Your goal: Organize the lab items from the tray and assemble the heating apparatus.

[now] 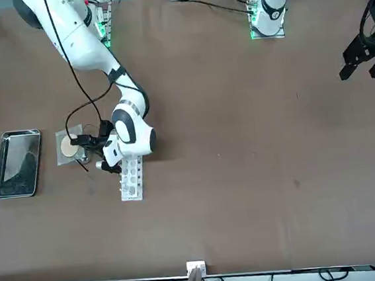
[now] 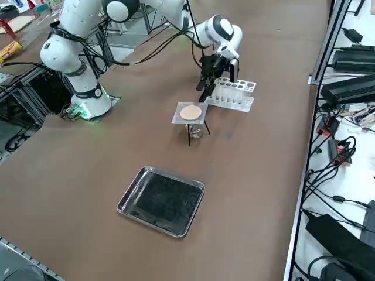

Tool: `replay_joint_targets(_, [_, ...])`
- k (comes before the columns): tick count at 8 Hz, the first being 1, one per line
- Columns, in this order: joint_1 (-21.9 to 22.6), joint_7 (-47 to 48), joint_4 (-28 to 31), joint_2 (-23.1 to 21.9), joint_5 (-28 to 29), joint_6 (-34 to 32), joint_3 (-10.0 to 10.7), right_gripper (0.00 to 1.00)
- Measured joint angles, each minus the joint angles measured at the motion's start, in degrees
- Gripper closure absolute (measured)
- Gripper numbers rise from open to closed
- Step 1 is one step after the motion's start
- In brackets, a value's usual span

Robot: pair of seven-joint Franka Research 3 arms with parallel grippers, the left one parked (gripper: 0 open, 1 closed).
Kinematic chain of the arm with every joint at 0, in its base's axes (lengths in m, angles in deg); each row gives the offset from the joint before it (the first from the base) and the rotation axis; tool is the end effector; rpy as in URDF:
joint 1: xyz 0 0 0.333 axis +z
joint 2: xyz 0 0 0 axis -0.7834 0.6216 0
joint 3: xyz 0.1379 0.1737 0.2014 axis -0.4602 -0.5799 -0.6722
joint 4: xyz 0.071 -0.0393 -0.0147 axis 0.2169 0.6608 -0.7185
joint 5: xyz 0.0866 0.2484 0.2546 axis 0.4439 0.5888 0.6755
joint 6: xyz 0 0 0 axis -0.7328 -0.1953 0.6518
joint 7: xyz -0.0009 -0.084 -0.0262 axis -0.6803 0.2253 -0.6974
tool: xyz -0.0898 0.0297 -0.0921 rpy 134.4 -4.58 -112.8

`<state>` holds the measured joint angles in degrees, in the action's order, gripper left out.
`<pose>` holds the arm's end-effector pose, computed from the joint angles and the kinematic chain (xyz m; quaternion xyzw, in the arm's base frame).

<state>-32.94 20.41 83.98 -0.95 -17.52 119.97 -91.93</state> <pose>0.5591 0.1915 0.2145 0.8133 -0.0335 -0.0567 0.5782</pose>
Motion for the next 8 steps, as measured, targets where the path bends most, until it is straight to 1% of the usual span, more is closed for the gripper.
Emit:
replay_joint_targets(2, [0.1, -0.3, -3.4, -0.2, 3.7, 0.0, -0.4, 0.0])
replay_joint_targets(3, [0.1, -0.9, -4.6, -0.7, 5.5, 0.0, -1.2, 0.0])
replay_joint_targets(4, [0.1, -2.3, -5.7, -2.3, 7.9, -0.1, -2.0, 0.0])
replay_joint_targets(6, [-0.2, -6.9, -8.4, -6.8, 12.5, -0.4, -2.2, 0.0])
replay_joint_targets(8, [-2.9, -13.6, -11.3, -11.1, 15.3, -0.5, -2.1, 0.0])
